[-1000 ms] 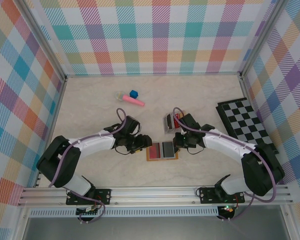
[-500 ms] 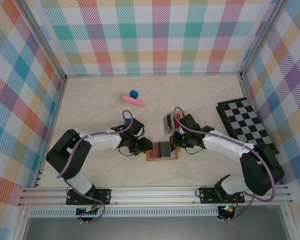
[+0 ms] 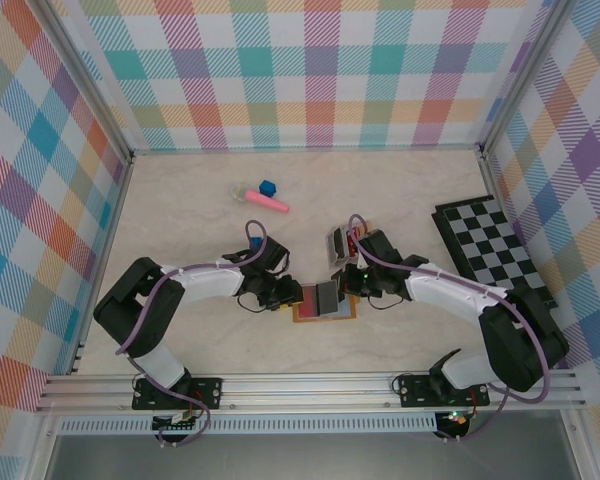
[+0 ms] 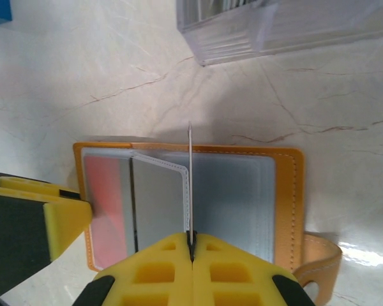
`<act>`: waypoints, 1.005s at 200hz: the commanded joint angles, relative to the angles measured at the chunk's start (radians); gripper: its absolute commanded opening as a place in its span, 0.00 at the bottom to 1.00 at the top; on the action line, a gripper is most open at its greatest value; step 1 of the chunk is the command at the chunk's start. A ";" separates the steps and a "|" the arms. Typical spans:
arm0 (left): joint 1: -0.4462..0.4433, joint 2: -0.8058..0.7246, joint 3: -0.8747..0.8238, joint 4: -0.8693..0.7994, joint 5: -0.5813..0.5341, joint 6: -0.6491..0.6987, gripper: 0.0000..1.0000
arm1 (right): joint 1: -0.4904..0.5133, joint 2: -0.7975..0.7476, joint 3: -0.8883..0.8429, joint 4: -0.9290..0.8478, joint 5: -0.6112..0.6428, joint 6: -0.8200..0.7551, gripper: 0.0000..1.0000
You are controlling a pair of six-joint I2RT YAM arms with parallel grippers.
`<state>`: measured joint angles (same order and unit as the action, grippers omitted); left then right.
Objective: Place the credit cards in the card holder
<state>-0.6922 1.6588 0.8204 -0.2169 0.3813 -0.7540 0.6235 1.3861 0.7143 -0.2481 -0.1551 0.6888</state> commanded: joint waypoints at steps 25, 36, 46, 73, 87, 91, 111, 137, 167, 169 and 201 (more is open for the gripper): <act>-0.020 0.001 0.004 0.017 -0.009 0.014 0.27 | 0.004 -0.067 0.028 0.041 -0.082 0.024 0.01; -0.020 -0.016 -0.002 0.020 -0.025 0.010 0.27 | 0.008 -0.063 0.036 0.066 -0.118 0.030 0.02; -0.019 -0.035 -0.007 0.024 -0.042 0.005 0.27 | 0.014 -0.046 0.044 0.089 -0.148 0.035 0.02; -0.020 -0.100 -0.027 0.007 -0.114 -0.014 0.28 | 0.034 0.030 0.072 0.100 -0.156 0.047 0.01; -0.019 -0.145 -0.047 -0.009 -0.169 -0.034 0.34 | 0.033 0.054 0.062 0.137 -0.175 0.068 0.01; -0.019 -0.158 -0.054 -0.012 -0.181 -0.042 0.35 | 0.034 0.059 0.061 0.142 -0.180 0.071 0.01; -0.020 -0.211 -0.078 -0.021 -0.230 -0.061 0.44 | 0.034 0.039 0.055 0.114 -0.134 0.076 0.00; -0.019 -0.238 -0.093 0.016 -0.212 -0.049 0.53 | 0.007 -0.021 0.012 0.106 -0.107 0.079 0.00; -0.020 -0.190 -0.077 0.065 -0.128 -0.022 0.55 | -0.013 -0.039 -0.059 0.175 -0.134 0.094 0.00; -0.020 -0.184 -0.074 0.066 -0.123 -0.020 0.55 | -0.013 -0.040 -0.063 0.181 -0.136 0.095 0.00; -0.019 -0.119 -0.055 0.083 -0.077 -0.017 0.54 | -0.013 -0.029 -0.126 0.295 -0.172 0.116 0.00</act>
<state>-0.7002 1.4937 0.7441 -0.1677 0.2478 -0.7906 0.6094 1.3582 0.6258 -0.0677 -0.2867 0.7788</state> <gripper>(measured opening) 0.543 0.042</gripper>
